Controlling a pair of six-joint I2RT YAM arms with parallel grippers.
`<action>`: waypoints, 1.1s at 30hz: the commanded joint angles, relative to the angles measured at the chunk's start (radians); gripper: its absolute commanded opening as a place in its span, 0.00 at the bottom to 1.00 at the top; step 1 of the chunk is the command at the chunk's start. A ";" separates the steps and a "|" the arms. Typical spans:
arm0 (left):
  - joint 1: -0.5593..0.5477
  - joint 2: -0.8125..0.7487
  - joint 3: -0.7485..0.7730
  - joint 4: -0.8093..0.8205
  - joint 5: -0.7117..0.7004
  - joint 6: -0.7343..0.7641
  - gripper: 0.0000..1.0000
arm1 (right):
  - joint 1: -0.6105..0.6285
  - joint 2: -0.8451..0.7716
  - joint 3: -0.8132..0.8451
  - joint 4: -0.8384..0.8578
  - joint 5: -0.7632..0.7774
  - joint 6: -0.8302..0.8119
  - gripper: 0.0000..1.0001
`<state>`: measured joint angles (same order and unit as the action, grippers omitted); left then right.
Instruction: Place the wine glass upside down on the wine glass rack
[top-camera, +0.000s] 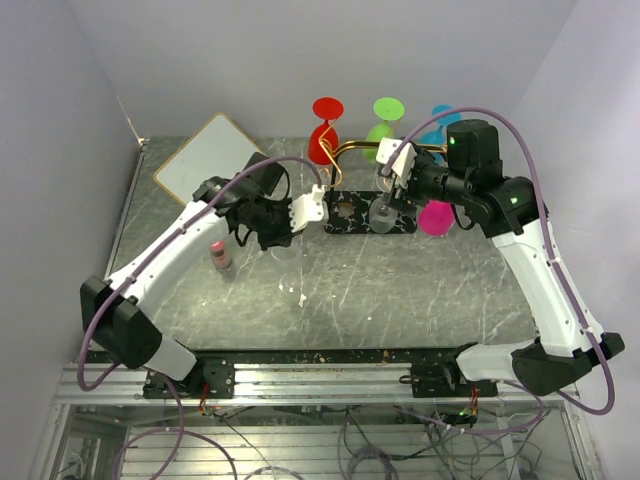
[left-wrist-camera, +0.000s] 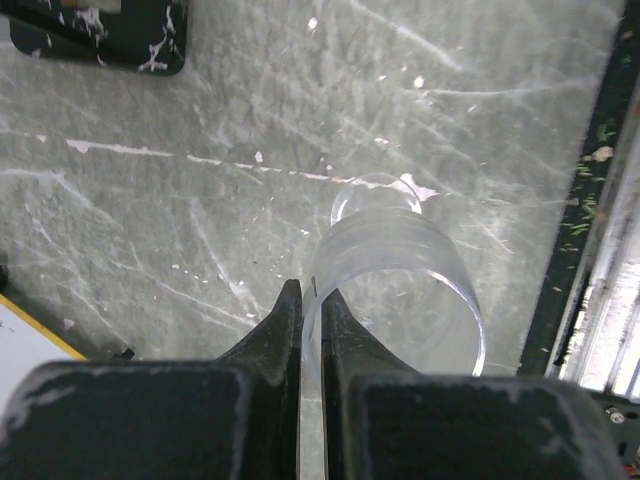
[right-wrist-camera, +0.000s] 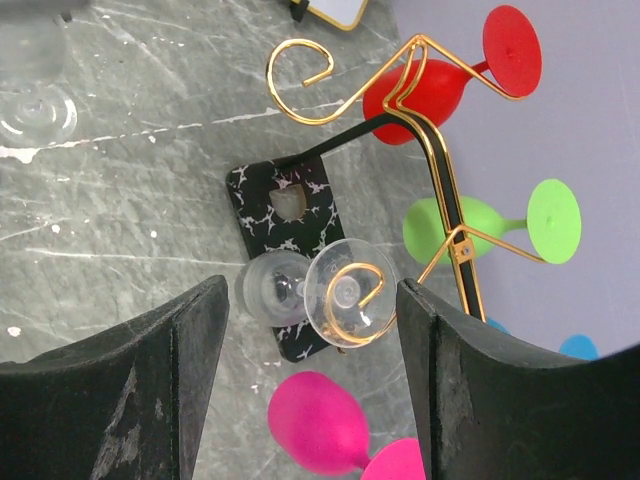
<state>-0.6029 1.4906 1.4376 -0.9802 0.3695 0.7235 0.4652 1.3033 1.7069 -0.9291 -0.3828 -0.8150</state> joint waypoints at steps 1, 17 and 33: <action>0.059 -0.090 0.093 -0.098 0.208 0.042 0.07 | -0.013 0.017 0.008 0.008 -0.014 0.011 0.68; 0.369 -0.350 0.134 0.297 0.645 -0.499 0.07 | -0.060 0.096 0.089 0.171 -0.401 0.352 0.70; 0.367 -0.306 0.232 0.602 0.291 -0.837 0.07 | -0.111 0.137 -0.008 0.547 -0.542 0.957 0.72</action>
<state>-0.2409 1.1809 1.6295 -0.5102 0.7399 -0.0055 0.3607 1.4220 1.7344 -0.5041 -0.9028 -0.0490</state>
